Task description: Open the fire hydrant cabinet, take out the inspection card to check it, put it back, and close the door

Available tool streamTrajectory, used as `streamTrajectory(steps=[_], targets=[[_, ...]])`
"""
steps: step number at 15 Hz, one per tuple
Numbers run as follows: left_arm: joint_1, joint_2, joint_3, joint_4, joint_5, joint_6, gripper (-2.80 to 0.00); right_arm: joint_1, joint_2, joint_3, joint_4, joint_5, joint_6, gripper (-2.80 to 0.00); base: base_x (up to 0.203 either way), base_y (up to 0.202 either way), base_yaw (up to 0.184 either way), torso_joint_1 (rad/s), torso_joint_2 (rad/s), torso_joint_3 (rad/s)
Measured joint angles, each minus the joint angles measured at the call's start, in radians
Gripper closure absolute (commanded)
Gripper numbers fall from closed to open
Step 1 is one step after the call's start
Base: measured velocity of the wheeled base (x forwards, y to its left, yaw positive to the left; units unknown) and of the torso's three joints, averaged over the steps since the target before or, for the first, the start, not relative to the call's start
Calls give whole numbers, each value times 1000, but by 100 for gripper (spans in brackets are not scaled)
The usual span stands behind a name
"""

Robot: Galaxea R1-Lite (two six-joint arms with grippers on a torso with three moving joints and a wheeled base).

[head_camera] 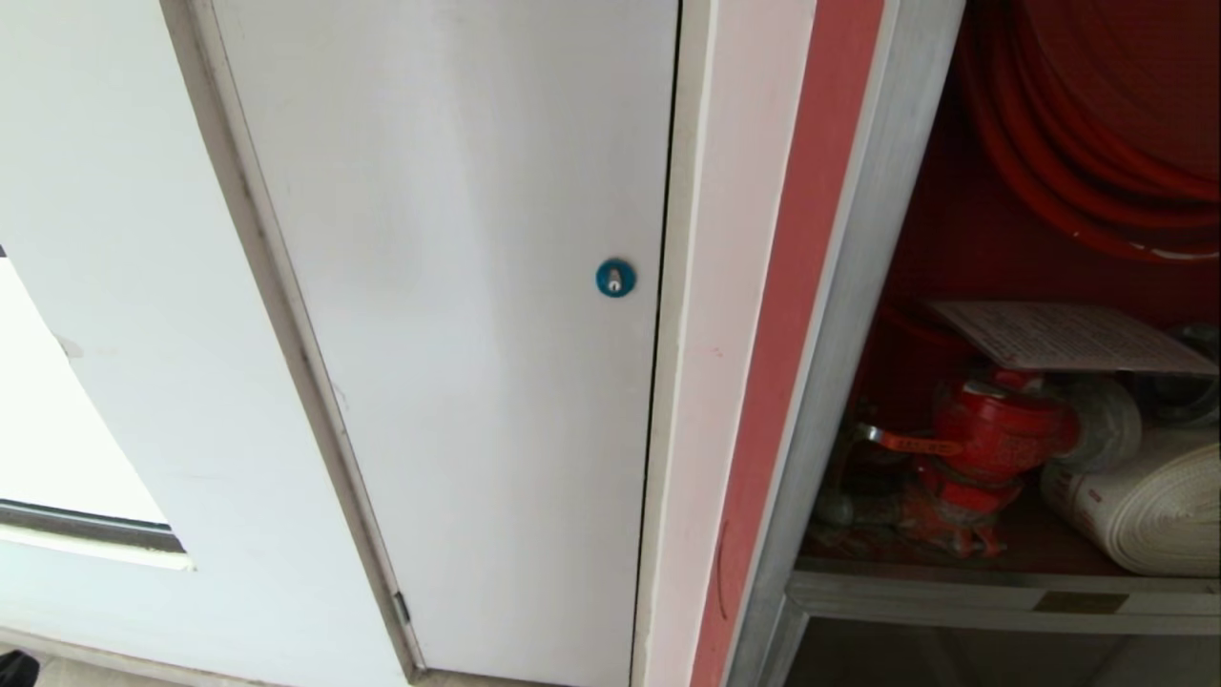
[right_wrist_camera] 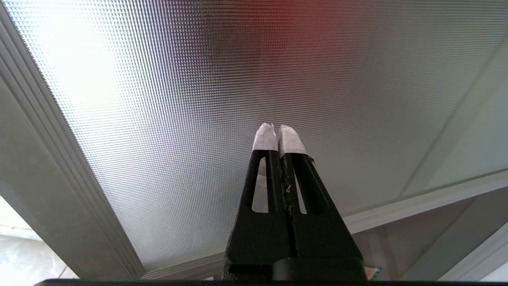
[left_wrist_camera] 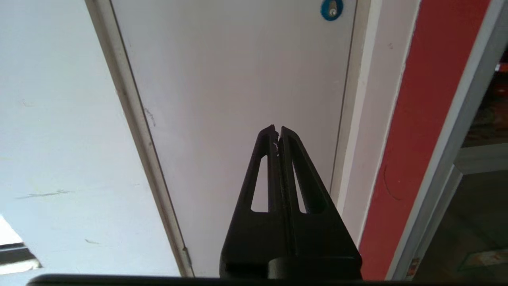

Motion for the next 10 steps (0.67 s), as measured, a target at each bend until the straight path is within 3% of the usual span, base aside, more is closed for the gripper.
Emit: streamTrajectory(steps=[5, 10], targets=[[-25, -176, 61, 131, 5, 1, 0, 0, 0, 0, 0, 0, 0, 0, 0, 0, 0, 0, 0, 0], [-26, -249, 142, 163, 184, 6, 0, 0, 0, 0, 0, 0, 0, 0, 0, 0, 0, 0, 0, 0]])
